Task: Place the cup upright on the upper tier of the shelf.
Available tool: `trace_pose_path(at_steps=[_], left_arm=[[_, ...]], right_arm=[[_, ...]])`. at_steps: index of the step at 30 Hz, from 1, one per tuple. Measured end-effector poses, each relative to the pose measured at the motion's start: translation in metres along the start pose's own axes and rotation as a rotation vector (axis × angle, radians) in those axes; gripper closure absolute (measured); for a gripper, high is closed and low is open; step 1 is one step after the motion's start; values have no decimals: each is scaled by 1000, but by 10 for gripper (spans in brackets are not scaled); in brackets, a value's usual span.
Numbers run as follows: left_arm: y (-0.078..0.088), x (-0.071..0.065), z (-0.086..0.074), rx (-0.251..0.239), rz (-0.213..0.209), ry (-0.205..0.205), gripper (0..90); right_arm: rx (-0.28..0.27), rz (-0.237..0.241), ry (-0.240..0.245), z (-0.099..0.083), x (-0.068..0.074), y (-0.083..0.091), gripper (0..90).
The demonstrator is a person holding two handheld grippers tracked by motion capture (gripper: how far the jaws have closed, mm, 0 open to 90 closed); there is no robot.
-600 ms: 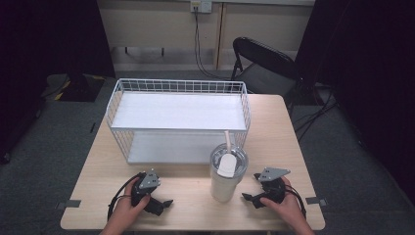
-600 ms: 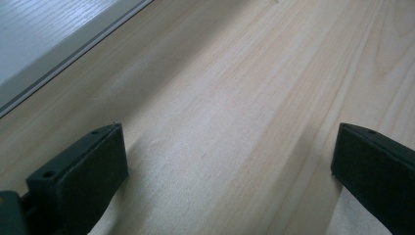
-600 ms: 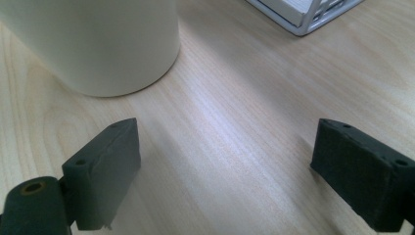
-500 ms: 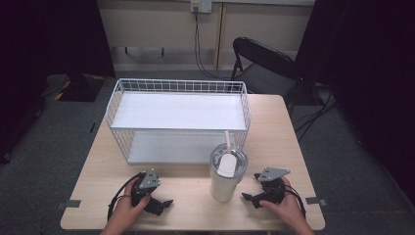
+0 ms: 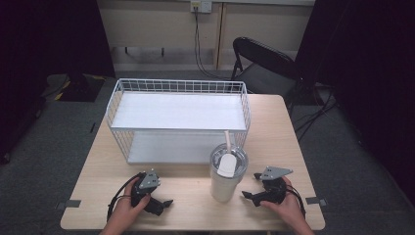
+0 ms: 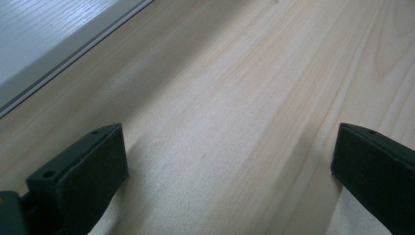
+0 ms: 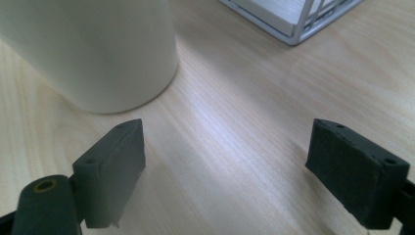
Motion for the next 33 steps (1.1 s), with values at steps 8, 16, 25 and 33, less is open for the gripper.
trace_pose_path(at_steps=[8, 16, 25, 33], left_arm=[[0, 0, 0, 0, 0, 0, 0], [0, 0, 0, 0, 0, 0, 0], [0, 0, 0, 0, 0, 0, 0], [0, 0, 0, 0, 0, -1, 0]], right_arm=[[-89, 81, -10, 12, 14, 12, 141], [-133, 113, -20, 20, 24, 17, 137], [-170, 145, -12, 29, 36, 19, 135], [-216, 166, -18, 41, 44, 22, 134]])
Point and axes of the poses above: each handheld gripper's, and its own axes: y roughly backward along the jaws, z roughly out of its top, x roughly to its left, the point moved 5 cm from there along -y, roughly forward along the jaws, and after that the axes turned 2 degrees about -y, right-handed, at the moved point
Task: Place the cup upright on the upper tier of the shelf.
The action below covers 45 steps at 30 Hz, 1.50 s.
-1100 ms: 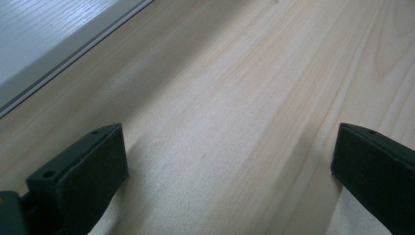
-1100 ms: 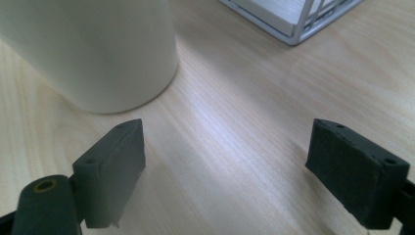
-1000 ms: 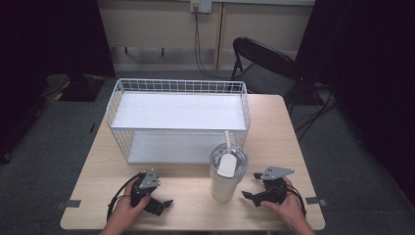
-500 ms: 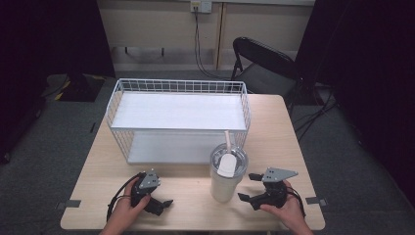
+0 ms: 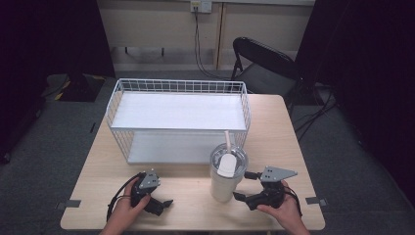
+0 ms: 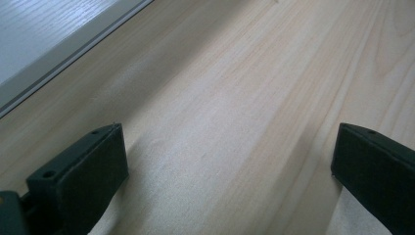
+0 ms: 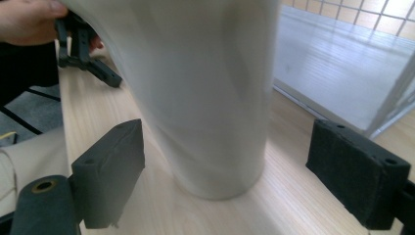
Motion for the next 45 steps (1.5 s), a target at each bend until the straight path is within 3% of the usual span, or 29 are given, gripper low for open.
trace_pose_path(at_steps=[20, 45], left_arm=[[0, 0, 0, 0, 0, 0, 0], [0, 0, 0, -1, 0, 1, 0]], right_arm=[[-90, 48, -39, 20, 12, -15, 124], [-138, 15, 29, 24, 14, -30, 76]])
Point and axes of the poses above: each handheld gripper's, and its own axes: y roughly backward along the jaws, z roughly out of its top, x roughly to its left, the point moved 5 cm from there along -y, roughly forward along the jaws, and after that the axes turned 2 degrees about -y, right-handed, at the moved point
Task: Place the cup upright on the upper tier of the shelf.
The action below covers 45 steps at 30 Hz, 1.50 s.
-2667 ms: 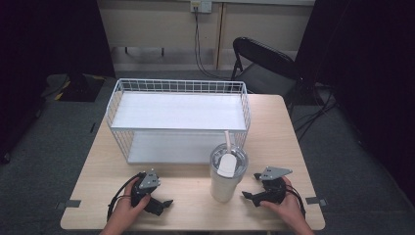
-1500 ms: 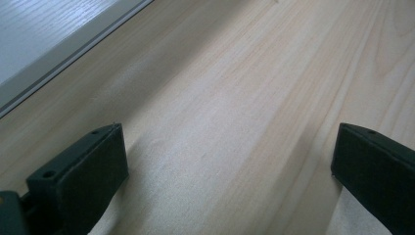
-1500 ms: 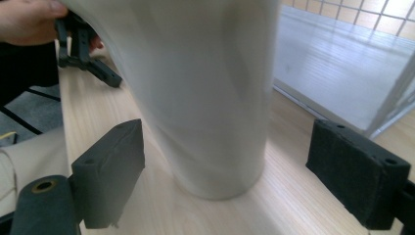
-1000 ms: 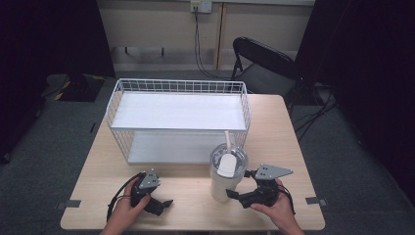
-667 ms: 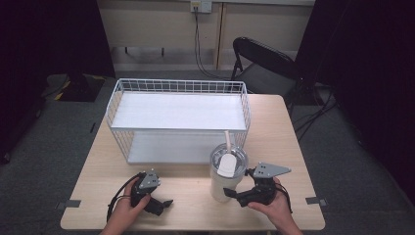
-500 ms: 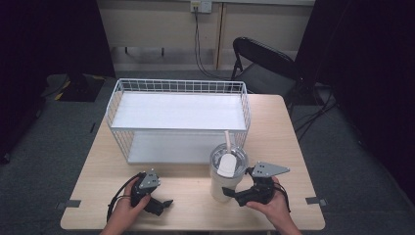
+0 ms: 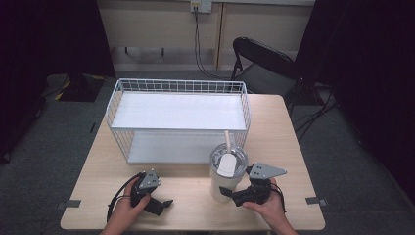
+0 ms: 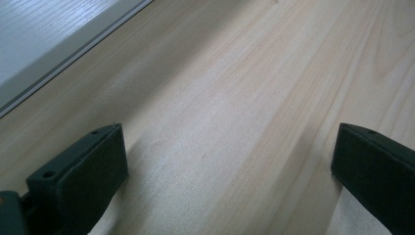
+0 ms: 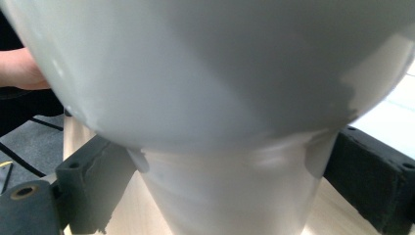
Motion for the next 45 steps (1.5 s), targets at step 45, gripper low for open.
trace_pose_path(at_steps=[45], left_arm=[[0, 0, 0, 0, 0, 0, 0]], right_arm=[[-93, -18, 44, 3, 3, -9, 79]])
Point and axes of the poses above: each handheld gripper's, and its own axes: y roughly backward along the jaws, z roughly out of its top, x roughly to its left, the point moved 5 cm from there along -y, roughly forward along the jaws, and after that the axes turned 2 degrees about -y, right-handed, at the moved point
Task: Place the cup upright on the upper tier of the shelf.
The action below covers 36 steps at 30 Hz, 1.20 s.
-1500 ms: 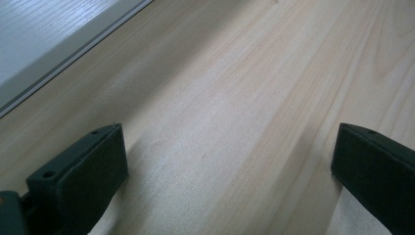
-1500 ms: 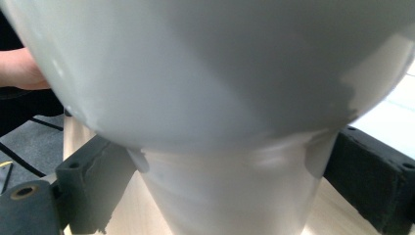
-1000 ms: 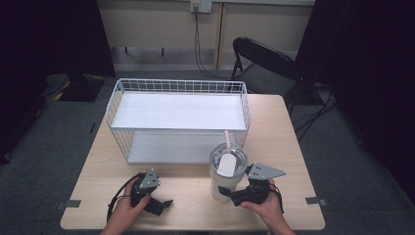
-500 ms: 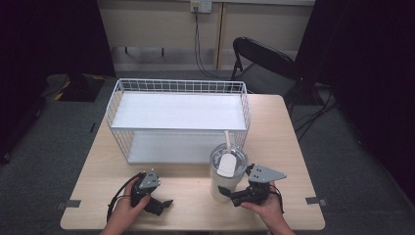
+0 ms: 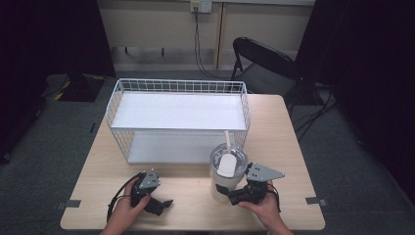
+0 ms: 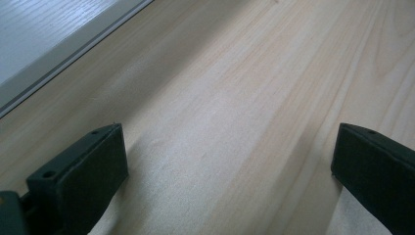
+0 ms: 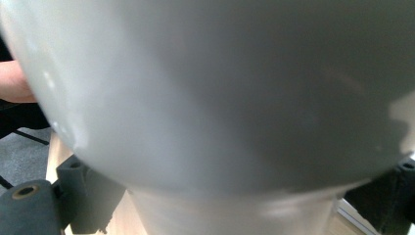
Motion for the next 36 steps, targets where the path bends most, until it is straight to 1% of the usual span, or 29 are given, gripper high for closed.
trace_pose_path(at_steps=[2, 5, 9, 15, 23, 30, 36], left_arm=[[0, 0, 0, 0, 0, 0, 0], [0, 0, 0, 0, 0, 0, 0], [0, 0, 0, 0, 0, -1, 0], [0, 0, 0, 0, 0, 0, 0], [0, 0, 0, 0, 0, 0, 0], [0, 0, 0, 0, 0, 0, 0], [0, 0, 0, 0, 0, 0, 0]], right_arm=[[-2, 1, -2, 0, 0, 0, 80], [-7, -11, 9, 0, 1, -1, 88], [-7, -13, 28, 0, 1, 0, 97], [-13, -19, 31, 0, 1, 0, 100], [-8, -16, 62, 1, 4, 0, 102], [-5, -17, 45, 1, 2, 1, 103], [0, -14, 48, 1, 2, 1, 103]])
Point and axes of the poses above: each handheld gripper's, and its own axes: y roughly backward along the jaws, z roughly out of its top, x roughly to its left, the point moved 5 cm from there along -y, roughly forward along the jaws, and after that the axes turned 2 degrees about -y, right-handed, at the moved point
